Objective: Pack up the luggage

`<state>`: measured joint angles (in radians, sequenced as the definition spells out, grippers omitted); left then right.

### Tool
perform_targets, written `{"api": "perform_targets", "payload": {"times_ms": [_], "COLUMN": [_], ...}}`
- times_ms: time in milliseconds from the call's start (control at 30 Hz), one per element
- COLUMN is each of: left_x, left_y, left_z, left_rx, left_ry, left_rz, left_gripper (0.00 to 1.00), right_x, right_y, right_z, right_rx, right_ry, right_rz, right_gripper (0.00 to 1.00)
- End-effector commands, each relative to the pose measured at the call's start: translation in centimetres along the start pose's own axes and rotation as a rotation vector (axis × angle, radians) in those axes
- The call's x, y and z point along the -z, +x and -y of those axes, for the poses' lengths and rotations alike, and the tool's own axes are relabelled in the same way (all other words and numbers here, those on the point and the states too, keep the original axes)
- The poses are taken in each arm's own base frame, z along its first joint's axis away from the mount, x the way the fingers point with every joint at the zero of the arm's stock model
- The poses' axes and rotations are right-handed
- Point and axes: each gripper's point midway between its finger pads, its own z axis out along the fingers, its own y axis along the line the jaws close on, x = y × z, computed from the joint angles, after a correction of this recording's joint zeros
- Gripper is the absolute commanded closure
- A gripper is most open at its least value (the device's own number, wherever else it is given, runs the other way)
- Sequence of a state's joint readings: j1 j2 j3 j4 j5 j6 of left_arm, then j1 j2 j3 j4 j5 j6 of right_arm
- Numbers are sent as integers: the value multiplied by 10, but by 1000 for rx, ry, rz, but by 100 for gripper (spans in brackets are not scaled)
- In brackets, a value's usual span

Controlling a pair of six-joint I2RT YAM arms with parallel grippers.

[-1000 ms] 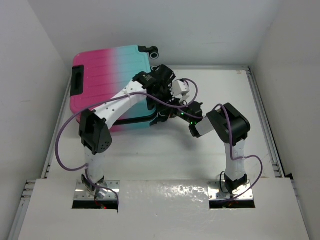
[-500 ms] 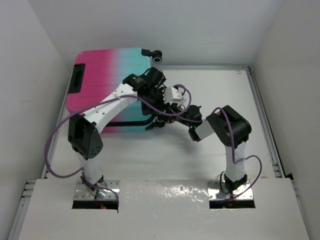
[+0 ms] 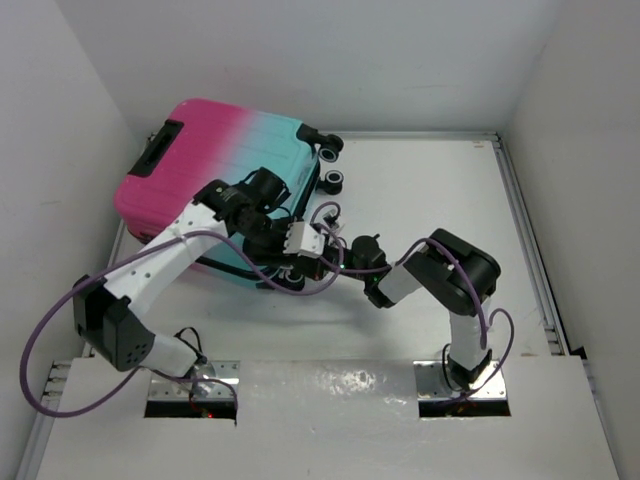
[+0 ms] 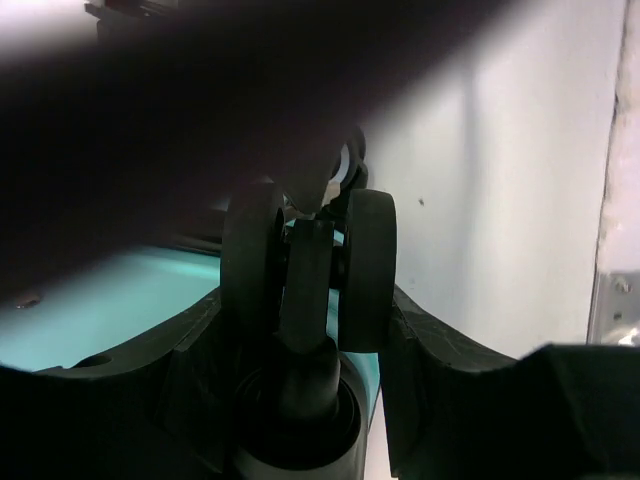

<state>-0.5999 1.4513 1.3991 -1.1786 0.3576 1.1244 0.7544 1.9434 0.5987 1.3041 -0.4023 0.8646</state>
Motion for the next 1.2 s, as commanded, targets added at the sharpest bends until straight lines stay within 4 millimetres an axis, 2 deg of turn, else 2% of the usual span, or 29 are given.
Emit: {"api": "perform_targets", "payload": {"times_ms": [0, 33, 133, 167, 267, 467, 500, 633, 700, 867, 900, 933, 967, 1067, 1167], "left_x": [19, 20, 25, 26, 28, 29, 29, 27, 27, 26, 26, 26, 27, 27, 28], "left_y": [13, 23, 32, 32, 29, 18, 18, 20, 19, 21, 22, 21, 21, 21, 24], "left_z": [41, 41, 42, 42, 37, 22, 21, 19, 19, 18, 17, 18, 17, 17, 22], "left_rx": [-22, -42, -91, -98, -83, -80, -79, -80, -79, -76, -78, -79, -80, -80, -84], "left_ry": [76, 63, 38, 29, 3, -64, -66, -71, -71, -74, -77, -78, -79, -80, -64], "left_rz": [-15, -60, -91, -95, -83, -43, -43, -51, -49, -58, -60, -61, -59, -58, -67], "left_gripper": [100, 100, 100, 100, 100, 100, 100, 100, 100, 100, 100, 100, 100, 100, 100], "right_x": [-7, -8, -12, -18, -25, -33, -35, -37, -38, -48, -48, -50, -49, -44, -29], "right_y": [-37, -39, -40, -45, -41, -12, -13, -12, -12, -13, -11, -12, -12, -5, -2], "right_z": [-19, -14, 1, -1, -7, -25, -28, -24, -23, -24, -24, -24, -24, -19, 3], "right_rx": [107, 109, 159, 183, 183, 183, 180, 183, 183, 163, 160, 160, 158, 169, 186], "right_ry": [-32, -6, 71, 64, 18, -85, -102, -87, -81, -102, -110, -118, -116, -91, 6], "right_rz": [154, 162, 132, 134, 104, 27, 31, 36, 28, 26, 19, 21, 21, 4, -11], "right_gripper": [100, 100, 100, 100, 100, 100, 100, 100, 90, 82, 82, 97, 100, 100, 100]}}
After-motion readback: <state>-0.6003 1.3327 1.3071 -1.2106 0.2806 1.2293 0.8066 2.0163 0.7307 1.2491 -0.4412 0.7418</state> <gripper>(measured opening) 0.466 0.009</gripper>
